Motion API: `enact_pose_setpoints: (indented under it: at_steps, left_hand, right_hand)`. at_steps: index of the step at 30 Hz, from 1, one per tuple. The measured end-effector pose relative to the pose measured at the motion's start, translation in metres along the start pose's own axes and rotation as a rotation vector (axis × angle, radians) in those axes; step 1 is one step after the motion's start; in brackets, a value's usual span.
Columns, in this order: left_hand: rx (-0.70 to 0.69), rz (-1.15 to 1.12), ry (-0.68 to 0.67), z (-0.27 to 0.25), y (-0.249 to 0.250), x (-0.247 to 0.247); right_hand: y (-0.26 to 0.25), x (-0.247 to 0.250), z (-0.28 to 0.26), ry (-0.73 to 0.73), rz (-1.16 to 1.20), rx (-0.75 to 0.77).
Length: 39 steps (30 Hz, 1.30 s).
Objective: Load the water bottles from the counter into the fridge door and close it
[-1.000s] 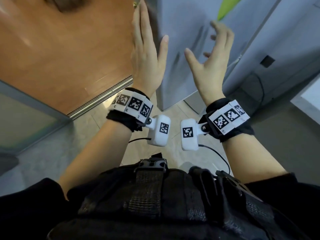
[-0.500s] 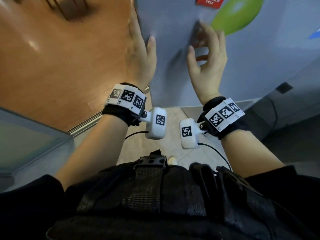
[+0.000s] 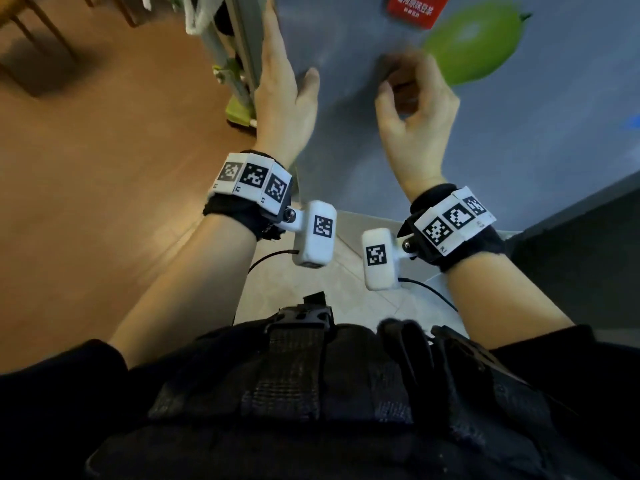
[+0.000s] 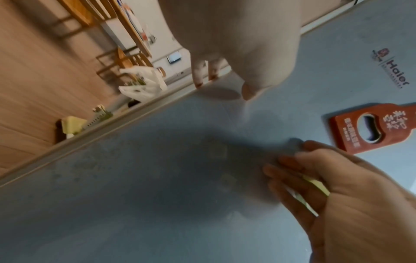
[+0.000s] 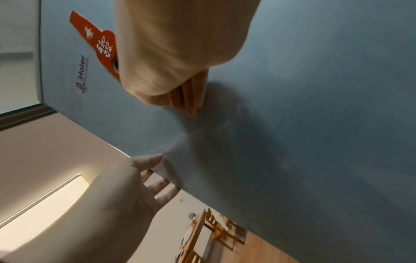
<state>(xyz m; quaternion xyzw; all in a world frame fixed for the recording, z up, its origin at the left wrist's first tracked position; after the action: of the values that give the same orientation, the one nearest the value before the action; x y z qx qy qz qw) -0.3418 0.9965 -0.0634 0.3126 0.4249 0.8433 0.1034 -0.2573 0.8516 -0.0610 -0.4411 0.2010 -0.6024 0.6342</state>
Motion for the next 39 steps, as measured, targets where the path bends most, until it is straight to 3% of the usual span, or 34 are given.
enact_pose_setpoints:
  at_steps: [6,20,28,33,39]
  left_hand:
    - [-0.015,-0.130,-0.211,0.077,-0.025,-0.029]
    - [-0.076,-0.165,-0.369,0.173,-0.047,-0.115]
    - [-0.160,-0.157,-0.438,0.186,-0.044,-0.137]
    - [-0.222,-0.154,-0.527,0.187,-0.051,-0.129]
    - [-0.273,-0.219,-0.529,0.179,-0.037,-0.118]
  right_hand:
    - [0.020,-0.027,0.040,0.115,-0.084,-0.079]
    - [0.079,-0.033,0.121,0.161,-0.232,-0.154]
    - [0.081,-0.029,0.136,0.205,-0.319,-0.246]
    - [0.074,-0.039,0.126,0.250,-0.337,-0.317]
    - [0.060,-0.039,0.110,0.242,-0.363,-0.367]
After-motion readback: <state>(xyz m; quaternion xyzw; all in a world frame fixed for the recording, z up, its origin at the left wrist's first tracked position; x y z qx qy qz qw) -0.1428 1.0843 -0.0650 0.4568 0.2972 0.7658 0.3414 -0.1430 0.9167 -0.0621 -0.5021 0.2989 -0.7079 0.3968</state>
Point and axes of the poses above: each hand's wrist, its own z-axis towards the middle knuckle, its own x-axis out of the back of the hand, y = z × x, the point moved 4 cm from there along z, towards the middle knuckle, and after that the axes turned 4 degrees about -x, right-handed, at the moved point
